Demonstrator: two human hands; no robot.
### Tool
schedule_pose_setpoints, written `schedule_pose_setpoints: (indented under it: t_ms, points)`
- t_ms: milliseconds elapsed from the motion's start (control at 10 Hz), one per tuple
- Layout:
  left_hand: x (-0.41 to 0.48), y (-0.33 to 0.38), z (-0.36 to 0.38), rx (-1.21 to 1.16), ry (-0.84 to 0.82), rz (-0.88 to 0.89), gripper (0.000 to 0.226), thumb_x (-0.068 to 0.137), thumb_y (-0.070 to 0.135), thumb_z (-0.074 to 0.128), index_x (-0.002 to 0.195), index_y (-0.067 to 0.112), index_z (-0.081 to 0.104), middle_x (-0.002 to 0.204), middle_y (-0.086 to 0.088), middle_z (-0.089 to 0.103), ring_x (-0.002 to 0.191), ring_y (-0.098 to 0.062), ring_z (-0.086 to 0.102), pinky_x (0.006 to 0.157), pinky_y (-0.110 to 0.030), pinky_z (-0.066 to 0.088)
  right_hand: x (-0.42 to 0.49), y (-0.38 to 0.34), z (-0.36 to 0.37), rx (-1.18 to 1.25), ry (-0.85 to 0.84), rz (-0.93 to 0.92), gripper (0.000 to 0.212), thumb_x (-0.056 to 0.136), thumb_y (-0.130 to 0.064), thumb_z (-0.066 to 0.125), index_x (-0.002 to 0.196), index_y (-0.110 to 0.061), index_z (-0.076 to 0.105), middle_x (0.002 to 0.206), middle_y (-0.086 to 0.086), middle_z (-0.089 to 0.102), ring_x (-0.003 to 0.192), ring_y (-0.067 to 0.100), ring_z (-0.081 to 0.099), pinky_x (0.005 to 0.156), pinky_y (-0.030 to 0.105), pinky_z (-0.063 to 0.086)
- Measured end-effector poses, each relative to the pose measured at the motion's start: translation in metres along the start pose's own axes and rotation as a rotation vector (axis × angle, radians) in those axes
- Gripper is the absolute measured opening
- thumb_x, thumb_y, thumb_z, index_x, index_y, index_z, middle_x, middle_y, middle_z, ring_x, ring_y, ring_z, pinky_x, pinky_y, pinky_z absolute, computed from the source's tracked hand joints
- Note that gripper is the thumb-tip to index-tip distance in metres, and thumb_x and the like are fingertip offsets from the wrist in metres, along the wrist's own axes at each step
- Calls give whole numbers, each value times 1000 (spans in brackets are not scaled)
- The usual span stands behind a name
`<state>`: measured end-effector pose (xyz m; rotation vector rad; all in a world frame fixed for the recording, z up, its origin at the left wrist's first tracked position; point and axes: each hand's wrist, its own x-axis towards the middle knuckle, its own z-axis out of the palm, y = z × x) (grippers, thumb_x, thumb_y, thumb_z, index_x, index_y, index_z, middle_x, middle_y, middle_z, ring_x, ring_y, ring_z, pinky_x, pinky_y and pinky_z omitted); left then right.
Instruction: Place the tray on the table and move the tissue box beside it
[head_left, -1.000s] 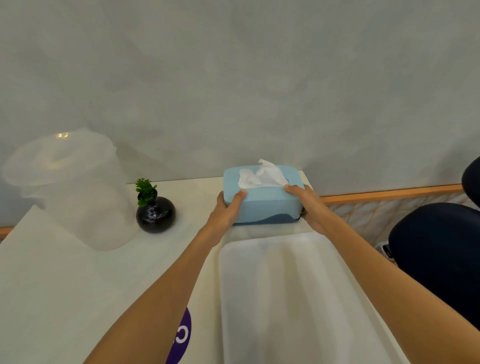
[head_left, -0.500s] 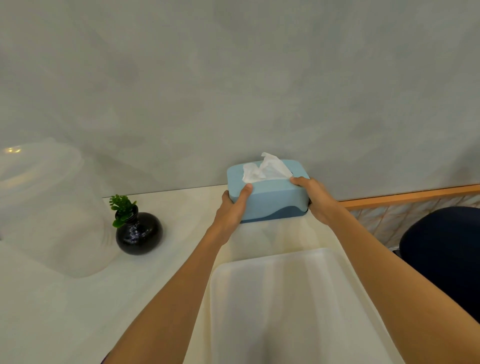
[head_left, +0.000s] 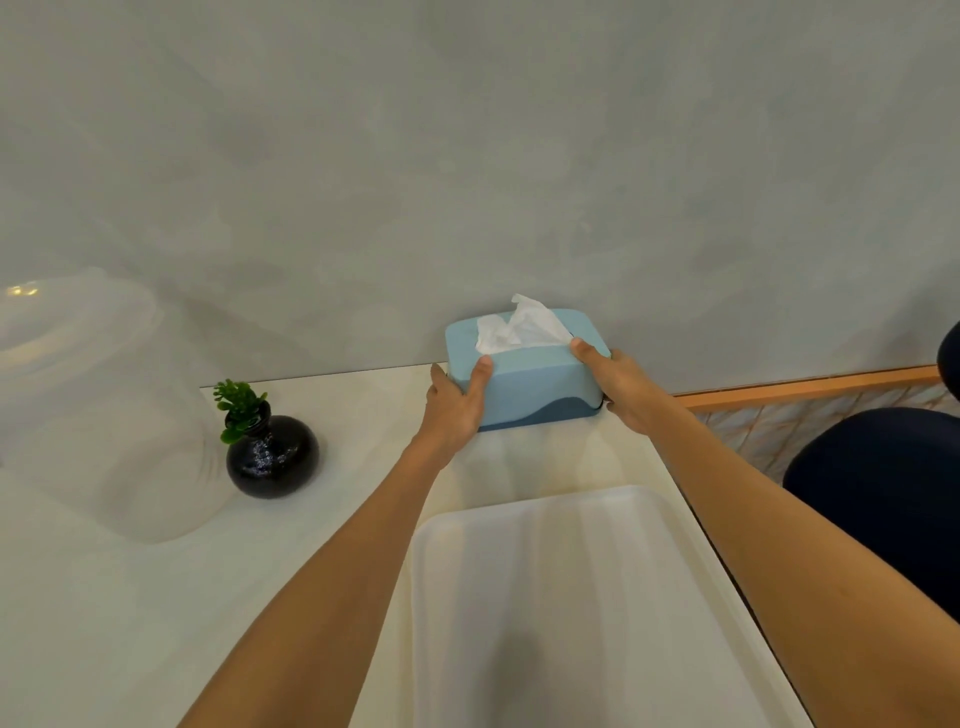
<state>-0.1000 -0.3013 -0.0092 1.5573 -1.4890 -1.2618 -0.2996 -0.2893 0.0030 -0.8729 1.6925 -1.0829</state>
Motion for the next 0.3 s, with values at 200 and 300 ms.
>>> schedule_pose_setpoints:
  t_ms: [200, 300]
  points:
    - [-20, 7, -28, 139, -11, 13, 84, 91, 59, 40, 151, 9, 11, 155, -13, 28, 139, -30, 33, 108, -39, 33, -25, -12, -2, -158, 27, 122, 68, 95, -54, 34, 145, -9, 30, 123, 11, 46, 108, 29, 47, 92, 40, 41]
    - [-36, 13, -46, 231, 44, 21, 65, 94, 43, 49, 145, 8, 31, 151, -12, 37, 134, -29, 39, 102, -37, 37, -54, -20, -1, -211, 8, 242, 69, 97, -52, 33, 150, -11, 18, 153, 19, 28, 136, 41, 34, 110, 53, 33]
